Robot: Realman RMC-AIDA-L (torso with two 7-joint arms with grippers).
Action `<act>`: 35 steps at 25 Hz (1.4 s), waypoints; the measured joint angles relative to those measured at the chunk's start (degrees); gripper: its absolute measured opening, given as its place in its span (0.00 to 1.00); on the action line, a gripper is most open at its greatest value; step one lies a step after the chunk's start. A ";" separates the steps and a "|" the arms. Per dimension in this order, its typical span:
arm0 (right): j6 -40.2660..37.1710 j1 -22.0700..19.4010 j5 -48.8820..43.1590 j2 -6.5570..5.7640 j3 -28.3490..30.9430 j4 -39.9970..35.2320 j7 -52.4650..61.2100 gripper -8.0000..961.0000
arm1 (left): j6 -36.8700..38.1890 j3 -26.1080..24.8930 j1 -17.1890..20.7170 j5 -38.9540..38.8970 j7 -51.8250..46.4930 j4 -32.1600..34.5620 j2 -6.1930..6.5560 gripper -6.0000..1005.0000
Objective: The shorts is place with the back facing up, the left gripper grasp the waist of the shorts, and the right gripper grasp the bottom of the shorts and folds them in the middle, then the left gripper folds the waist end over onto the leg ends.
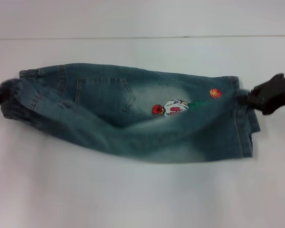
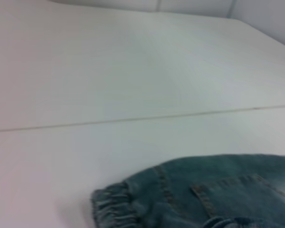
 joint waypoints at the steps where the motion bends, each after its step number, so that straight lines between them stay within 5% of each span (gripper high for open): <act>1: 0.85 -0.01 0.43 -0.02 0.63 0.30 0.08 0.03 | -1.02 0.01 -0.13 -0.01 -0.34 0.01 -0.08 0.12; 8: 9.90 0.32 2.68 -0.34 4.89 3.76 1.84 0.03 | -7.46 1.32 -1.02 -0.03 -1.71 -0.76 -0.66 0.13; 31: 27.56 2.72 2.27 -0.49 2.96 15.83 2.62 0.02 | -27.00 15.44 -4.14 -0.49 -0.05 -8.05 -0.83 0.18; 35: 27.69 2.41 2.08 -0.69 3.02 15.88 4.10 0.14 | -29.00 16.34 -4.14 -0.74 -0.15 -8.57 -0.77 0.19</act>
